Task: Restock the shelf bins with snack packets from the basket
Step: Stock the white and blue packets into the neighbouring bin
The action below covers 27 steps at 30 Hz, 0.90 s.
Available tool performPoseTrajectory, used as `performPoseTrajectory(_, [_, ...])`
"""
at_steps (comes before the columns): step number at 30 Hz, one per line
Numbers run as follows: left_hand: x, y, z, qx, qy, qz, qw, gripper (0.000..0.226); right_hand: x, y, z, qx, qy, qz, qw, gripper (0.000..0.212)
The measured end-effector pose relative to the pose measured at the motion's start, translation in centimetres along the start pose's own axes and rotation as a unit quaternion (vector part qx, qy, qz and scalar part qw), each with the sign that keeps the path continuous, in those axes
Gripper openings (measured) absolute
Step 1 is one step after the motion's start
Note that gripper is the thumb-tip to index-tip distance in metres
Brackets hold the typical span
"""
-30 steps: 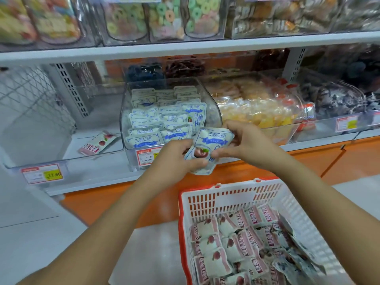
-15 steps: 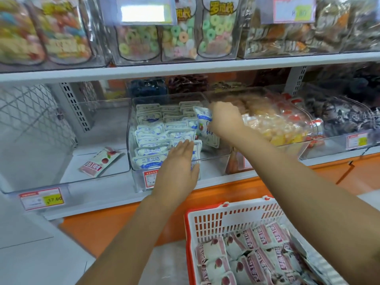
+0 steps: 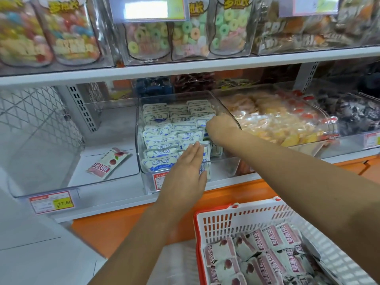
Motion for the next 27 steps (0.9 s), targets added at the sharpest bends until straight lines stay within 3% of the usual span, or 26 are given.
performPoseTrajectory(6, [-1.3,-1.9,1.6,-0.086,0.016,0.037,0.996,0.057,-0.8,-3.0,3.8,-0.157,-0.033,-0.077,0.984,0.045])
performPoseTrajectory(10, [-3.3,-2.0,2.7,-0.141,0.071,0.059,0.986,0.031,-2.5,-4.0,9.2,-0.262,-0.082,-0.161,0.948,0.018])
performPoseTrajectory(12, [-4.6,-0.1,3.3,-0.086,0.096,0.03,0.991,0.024,-3.3,-3.4,12.7,-0.297,-0.105,-0.184,0.931,0.013])
performPoseTrajectory(15, [-6.4,4.7,4.8,0.053,0.121,-0.029,0.991,0.023,-5.5,3.2,15.4,-0.144,-0.076,-0.2,0.966,0.016])
performPoseTrajectory(18, [-7.2,9.5,6.9,0.173,0.119,-0.05,0.977,0.024,-10.0,11.1,17.3,-0.024,0.012,-0.24,0.97,0.015])
performPoseTrajectory(22, [-6.4,15.5,10.3,0.307,0.096,-0.051,0.946,0.025,-15.9,22.8,21.8,0.114,0.174,-0.322,0.924,0.022])
performPoseTrajectory(27, [-4.7,18.4,12.9,0.379,0.074,-0.081,0.919,0.031,-20.4,32.7,29.8,0.193,0.344,-0.379,0.837,0.062])
Point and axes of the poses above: each hand's wrist, its own z-axis away from the middle knuckle, its own y-axis out of the palm, x = y × z, the point moved 9 cm from there along -z, towards the middle knuckle, and after that the axes turned 13 degrees about -z, right-handed, at the moved point
